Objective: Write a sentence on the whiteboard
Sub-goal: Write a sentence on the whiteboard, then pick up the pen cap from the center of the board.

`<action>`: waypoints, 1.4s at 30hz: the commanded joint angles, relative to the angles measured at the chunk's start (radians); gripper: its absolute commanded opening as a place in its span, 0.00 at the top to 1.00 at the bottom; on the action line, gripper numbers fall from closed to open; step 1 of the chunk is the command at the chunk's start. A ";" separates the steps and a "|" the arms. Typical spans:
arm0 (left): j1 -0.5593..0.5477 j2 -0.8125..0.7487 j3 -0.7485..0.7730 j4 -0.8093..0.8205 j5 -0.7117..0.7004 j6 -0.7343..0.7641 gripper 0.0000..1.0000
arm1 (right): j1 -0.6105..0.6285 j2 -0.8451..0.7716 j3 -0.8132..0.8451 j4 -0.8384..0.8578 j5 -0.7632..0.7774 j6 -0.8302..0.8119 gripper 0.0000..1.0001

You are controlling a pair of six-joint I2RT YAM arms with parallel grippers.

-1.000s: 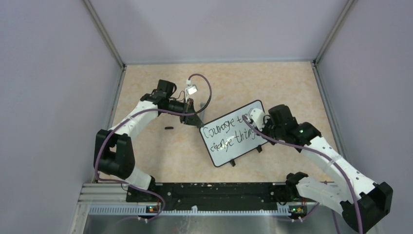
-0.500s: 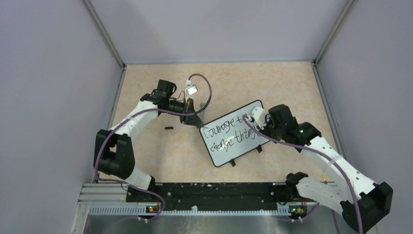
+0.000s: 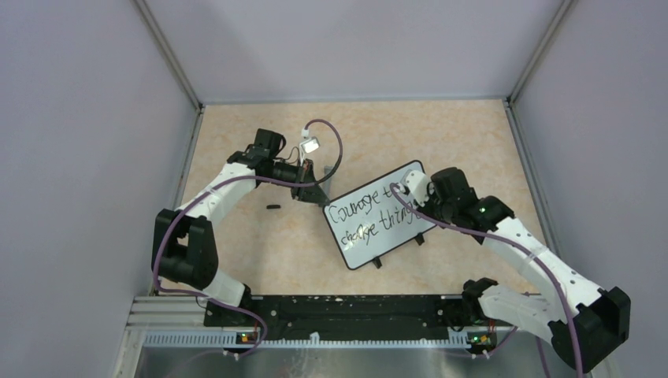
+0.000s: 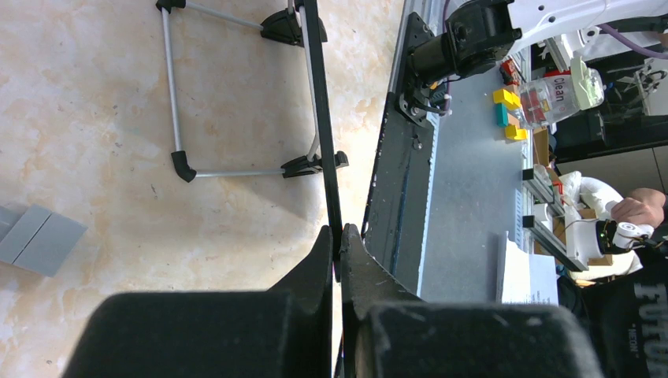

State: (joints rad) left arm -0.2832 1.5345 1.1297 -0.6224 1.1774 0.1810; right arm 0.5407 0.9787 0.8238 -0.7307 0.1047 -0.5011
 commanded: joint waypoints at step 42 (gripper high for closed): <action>0.388 -0.083 0.088 -0.351 -0.461 0.882 0.36 | -0.018 0.078 0.403 0.008 -0.623 0.266 1.00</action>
State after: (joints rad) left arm 0.0944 1.4551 1.2842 -0.9833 0.8249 0.8368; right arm 0.5400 1.0401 1.1484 -0.7689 -0.4347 -0.2749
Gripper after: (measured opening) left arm 0.647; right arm 0.100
